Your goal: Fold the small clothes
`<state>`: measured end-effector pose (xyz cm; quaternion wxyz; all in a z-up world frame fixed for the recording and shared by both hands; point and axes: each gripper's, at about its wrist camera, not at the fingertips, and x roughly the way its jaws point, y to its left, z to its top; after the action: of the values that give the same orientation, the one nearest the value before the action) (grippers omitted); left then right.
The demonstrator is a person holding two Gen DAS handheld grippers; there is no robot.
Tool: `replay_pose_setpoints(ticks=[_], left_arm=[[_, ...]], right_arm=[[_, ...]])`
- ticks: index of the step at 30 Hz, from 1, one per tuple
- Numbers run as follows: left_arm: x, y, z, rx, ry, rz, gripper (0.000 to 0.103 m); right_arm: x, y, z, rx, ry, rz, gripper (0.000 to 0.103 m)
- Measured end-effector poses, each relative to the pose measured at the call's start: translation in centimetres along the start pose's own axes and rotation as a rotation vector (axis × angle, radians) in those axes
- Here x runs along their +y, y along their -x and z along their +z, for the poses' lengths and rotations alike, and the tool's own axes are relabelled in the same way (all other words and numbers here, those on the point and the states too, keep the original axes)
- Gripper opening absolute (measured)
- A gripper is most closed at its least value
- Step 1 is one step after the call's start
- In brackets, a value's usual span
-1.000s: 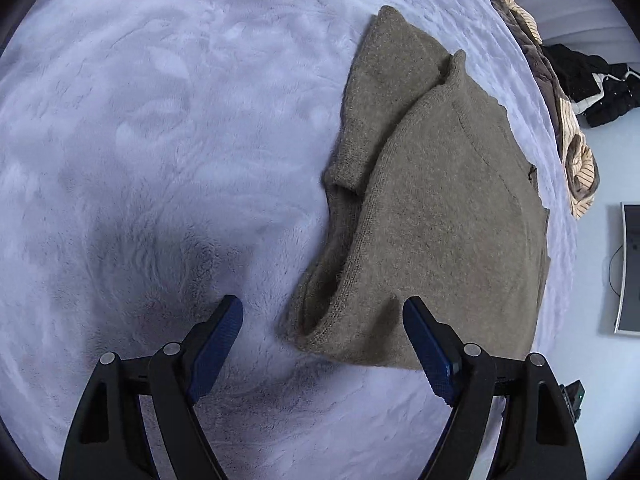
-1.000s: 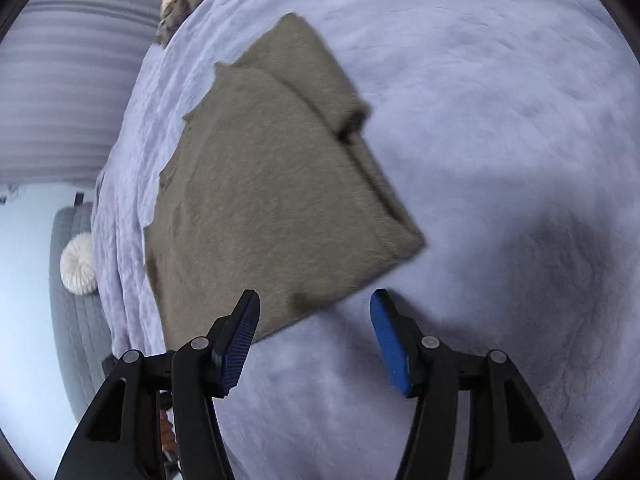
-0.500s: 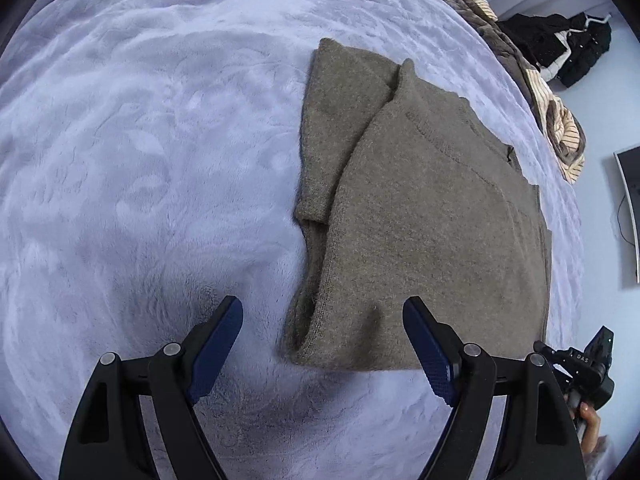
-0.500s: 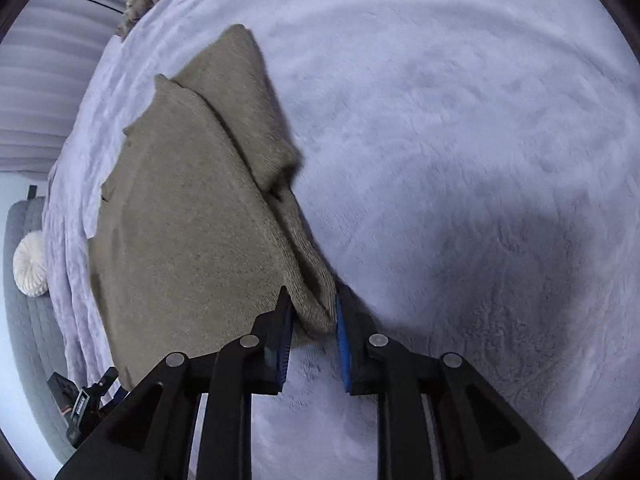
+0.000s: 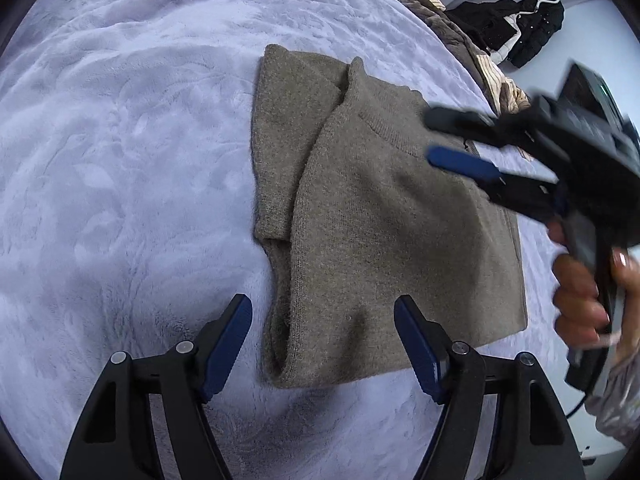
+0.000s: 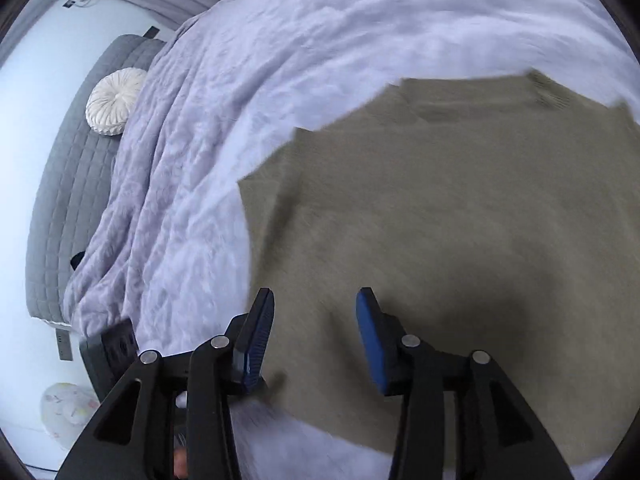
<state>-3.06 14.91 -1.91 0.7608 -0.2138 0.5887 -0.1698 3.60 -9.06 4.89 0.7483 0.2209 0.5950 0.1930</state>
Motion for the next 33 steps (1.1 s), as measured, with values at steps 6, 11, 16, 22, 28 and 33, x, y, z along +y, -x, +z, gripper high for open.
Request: replay_pose_setpoints(ticks=[6, 11, 16, 22, 28, 33], left_arm=[[0.7, -0.9, -0.2, 0.029, 0.012, -0.024, 0.014], [0.8, 0.5, -0.6, -0.014, -0.008, -0.037, 0.012], [3.5, 0.1, -2.1, 0.024, 0.023, 0.028, 0.012], [3.9, 2.8, -2.6, -0.049, 0.037, 0.111, 0.012], [5.1, 5.8, -3.1, -0.063, 0.089, 0.14, 0.012], [5.7, 5.9, -4.1, -0.066, 0.138, 0.165, 0.012]], right_arm=[[3.0, -7.5, 2.7, 0.037, 0.024, -0.284, 0.023], [1.9, -4.1, 2.5, -0.064, 0.034, -0.126, 0.008], [2.3, -6.5, 3.4, 0.029, 0.104, -0.068, 0.014], [2.0, -5.8, 1.7, 0.041, 0.123, -0.086, 0.035], [0.7, -1.1, -4.2, 0.172, 0.023, 0.135, 0.037], [-3.1, -1.9, -14.5, 0.241, -0.239, 0.281, 0.049]])
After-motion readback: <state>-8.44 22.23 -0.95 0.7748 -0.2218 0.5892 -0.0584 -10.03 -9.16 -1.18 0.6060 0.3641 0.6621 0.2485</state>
